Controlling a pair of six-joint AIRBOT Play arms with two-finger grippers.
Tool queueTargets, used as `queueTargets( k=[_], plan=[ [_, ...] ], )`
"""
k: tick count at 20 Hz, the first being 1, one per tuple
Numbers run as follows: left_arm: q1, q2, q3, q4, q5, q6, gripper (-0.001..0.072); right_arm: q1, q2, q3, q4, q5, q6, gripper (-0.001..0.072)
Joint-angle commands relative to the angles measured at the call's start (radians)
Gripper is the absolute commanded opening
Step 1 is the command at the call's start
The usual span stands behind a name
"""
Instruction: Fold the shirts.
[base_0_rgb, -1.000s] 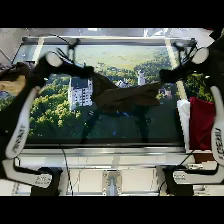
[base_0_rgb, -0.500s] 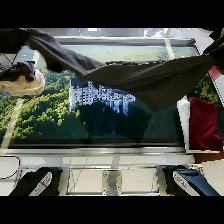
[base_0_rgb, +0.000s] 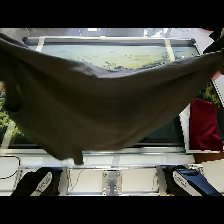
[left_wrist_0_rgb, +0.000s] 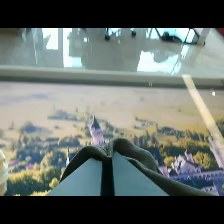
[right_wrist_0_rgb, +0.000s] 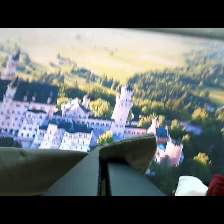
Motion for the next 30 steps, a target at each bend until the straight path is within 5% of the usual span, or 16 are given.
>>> queueTargets(
  k=[1,4,9,10,12,13,15,18,22,26,27,30],
  plan=[
    [-0.028,-0.205,-0.080,-0.002,-0.039,-0.006,0.0013,0.001,-0.207,-0.042,0.018,-0.016,-0.001,0.0008],
    [-0.043,-0.458,-0.118,0.000,-0.016,0.012,0.0013,0.001,-0.433,-0.069,0.113,-0.141,-0.017,0.0008],
    [-0.044,-0.800,-0.117,-0.039,0.281,0.007,0.0015,0.005,-0.777,-0.070,0.177,-0.431,0.027,0.0011],
    [-0.044,-0.832,-0.117,-0.076,0.338,0.007,0.0078,0.009,-0.822,-0.070,0.195,-0.501,0.049,0.0011],
    [-0.041,-0.848,-0.114,-0.158,0.455,0.008,0.0574,0.019,-0.864,-0.070,0.255,-0.631,0.056,0.0040],
    [-0.035,-0.842,-0.097,-0.182,0.484,0.008,0.0704,0.020,-0.864,-0.069,0.268,-0.685,0.056,0.0121],
    [-0.011,-0.802,-0.054,-0.177,0.480,0.008,0.0703,0.016,-0.856,-0.021,0.266,-0.685,0.056,0.0400],
    [0.087,-0.650,-0.043,-0.136,0.397,0.008,0.0702,-0.037,-0.819,0.138,0.124,-0.406,0.056,0.0403],
    [0.303,-0.422,-0.099,0.073,0.057,0.008,0.0700,-0.181,-0.645,0.130,-0.022,-0.043,-0.021,0.0403],
    [0.517,-0.169,-0.521,0.016,-0.037,0.007,0.0662,-0.314,-0.383,-0.191,0.021,-0.006,-0.115,0.0403],
    [0.560,-0.104,-0.664,-0.071,-0.034,-0.005,0.0592,-0.336,-0.320,-0.306,0.050,-0.029,-0.125,0.0404],
    [0.611,0.010,-0.998,-0.315,-0.040,0.004,0.0574,-0.361,-0.158,-0.632,0.120,-0.168,-0.139,0.0404]
  ],
)
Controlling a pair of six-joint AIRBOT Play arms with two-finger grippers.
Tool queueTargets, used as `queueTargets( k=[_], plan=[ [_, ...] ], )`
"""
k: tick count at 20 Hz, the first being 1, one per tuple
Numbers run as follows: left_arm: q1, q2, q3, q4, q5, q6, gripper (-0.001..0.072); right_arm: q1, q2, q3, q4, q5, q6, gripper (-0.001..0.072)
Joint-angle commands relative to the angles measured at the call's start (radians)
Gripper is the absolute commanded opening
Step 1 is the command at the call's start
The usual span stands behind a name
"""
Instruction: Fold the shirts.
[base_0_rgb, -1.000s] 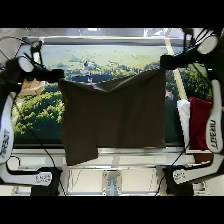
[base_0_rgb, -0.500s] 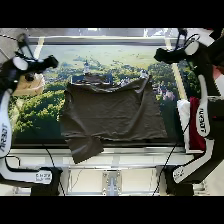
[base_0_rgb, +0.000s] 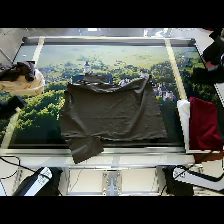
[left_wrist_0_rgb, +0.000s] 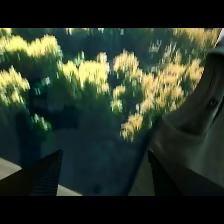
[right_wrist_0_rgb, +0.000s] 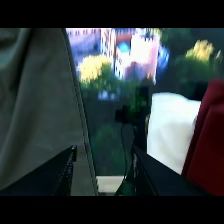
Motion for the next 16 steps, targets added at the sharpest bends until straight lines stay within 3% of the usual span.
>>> queueTargets(
  k=[1,3,4,8,11,12,13,14,16],
  plan=[
    [0.071,0.134,-0.356,-0.224,-0.046,0.031,0.0574,-0.040,0.179,-0.314,0.071,-0.104,-0.035,0.0404],
    [0.068,0.125,-0.458,-0.277,-0.090,0.082,0.0574,-0.040,0.208,-0.358,0.097,-0.121,-0.037,0.0404],
    [0.068,0.112,-0.494,-0.306,-0.100,0.150,0.0574,-0.040,0.212,-0.356,0.103,-0.126,-0.036,0.0404],
    [0.068,0.038,-0.532,-0.330,-0.051,0.160,0.0575,-0.040,0.221,-0.353,0.146,-0.143,-0.036,0.0404],
    [0.068,-0.011,-0.532,-0.420,-0.023,0.246,0.0574,-0.040,0.221,-0.353,0.161,-0.143,-0.036,0.0404],
    [0.068,-0.031,-0.532,-0.460,-0.019,0.274,0.0559,-0.040,0.221,-0.353,0.161,-0.143,-0.036,0.0404],
    [0.066,-0.054,-0.532,-0.486,-0.005,0.301,0.0470,-0.040,0.221,-0.353,0.167,-0.142,-0.036,0.0404],
    [0.060,-0.075,-0.532,-0.499,0.009,0.316,0.0431,-0.040,0.221,-0.353,0.179,-0.140,-0.036,0.0404],
    [0.036,-0.108,-0.532,-0.511,0.016,0.336,0.0431,-0.040,0.222,-0.353,0.193,-0.130,-0.036,0.0404]
  ],
)
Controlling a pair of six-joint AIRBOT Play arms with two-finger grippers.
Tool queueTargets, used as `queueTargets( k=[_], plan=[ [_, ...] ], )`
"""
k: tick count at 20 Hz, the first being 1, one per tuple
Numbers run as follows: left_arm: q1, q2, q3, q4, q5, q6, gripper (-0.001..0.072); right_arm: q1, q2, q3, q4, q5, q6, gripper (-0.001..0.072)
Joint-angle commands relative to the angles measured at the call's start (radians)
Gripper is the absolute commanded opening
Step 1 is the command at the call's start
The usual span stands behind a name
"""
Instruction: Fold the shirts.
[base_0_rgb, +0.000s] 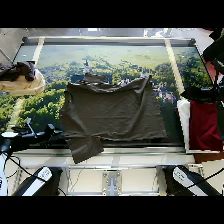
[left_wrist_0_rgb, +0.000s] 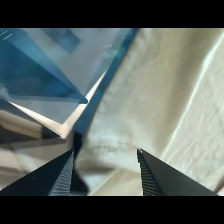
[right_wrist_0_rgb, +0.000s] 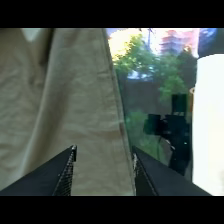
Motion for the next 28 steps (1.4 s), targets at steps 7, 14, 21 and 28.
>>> queueTargets(
  k=[7,14,21,28],
  plan=[
    [-0.127,-0.090,-0.004,-0.066,0.089,0.066,0.0185,-0.001,0.047,-0.002,0.022,0.022,0.000,0.0403],
    [-0.143,-0.089,-0.003,-0.187,0.084,0.103,0.0014,-0.082,0.217,-0.264,-0.219,0.043,0.126,0.0405],
    [-0.143,-0.087,-0.003,-0.187,0.042,0.129,0.0014,-0.329,0.065,-0.741,0.142,0.118,0.055,0.0408],
    [-0.143,-0.087,-0.003,-0.187,0.042,0.129,0.0014,-0.198,-0.007,-0.753,0.268,-0.134,0.058,0.0417]
  ],
)
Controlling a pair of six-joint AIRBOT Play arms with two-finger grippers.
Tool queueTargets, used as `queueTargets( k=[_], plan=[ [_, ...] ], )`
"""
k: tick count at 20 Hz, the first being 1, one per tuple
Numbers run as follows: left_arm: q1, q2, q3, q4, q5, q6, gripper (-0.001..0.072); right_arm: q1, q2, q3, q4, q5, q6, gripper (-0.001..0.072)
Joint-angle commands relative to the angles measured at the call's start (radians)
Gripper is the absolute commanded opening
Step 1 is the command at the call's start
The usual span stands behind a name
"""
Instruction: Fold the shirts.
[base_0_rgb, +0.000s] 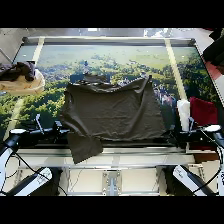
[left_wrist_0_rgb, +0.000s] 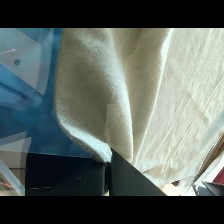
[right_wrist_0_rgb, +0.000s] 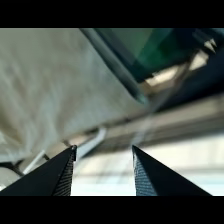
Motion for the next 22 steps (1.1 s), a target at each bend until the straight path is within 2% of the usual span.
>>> queueTargets(
  k=[1,7,10,13,15,17,19,20,22],
  plan=[
    [0.000,0.000,0.001,0.000,-0.002,0.001,0.0014,0.047,-0.033,-0.015,0.059,-0.129,0.005,0.0416],
    [0.000,0.000,0.001,0.000,-0.002,0.001,0.0014,0.047,-0.074,-0.015,0.045,-0.153,0.026,0.0415],
    [0.000,0.000,0.001,0.000,-0.002,0.001,0.0014,0.047,-0.074,-0.015,0.051,-0.223,0.057,0.0381],
    [0.000,0.000,0.001,-0.001,-0.002,0.001,0.0014,0.047,-0.074,-0.015,0.066,-0.263,0.056,0.0018],
    [0.000,0.002,0.007,-0.001,-0.003,0.001,0.0013,0.047,-0.072,-0.014,0.090,-0.252,0.012,0.0011],
    [0.001,0.031,0.044,-0.001,-0.042,0.001,0.0012,0.047,-0.053,0.001,0.168,-0.165,-0.111,0.0010],
    [0.001,0.113,0.116,-0.001,-0.111,0.001,0.0012,0.047,0.010,0.056,0.246,-0.013,-0.219,0.0010],
    [0.001,0.170,0.161,-0.001,-0.149,0.000,0.0012,0.047,0.060,0.096,0.274,0.066,-0.256,0.0010],
    [0.001,0.313,0.268,-0.001,-0.205,0.000,0.0012,0.047,0.201,0.208,0.281,0.187,-0.259,0.0010]
  ],
)
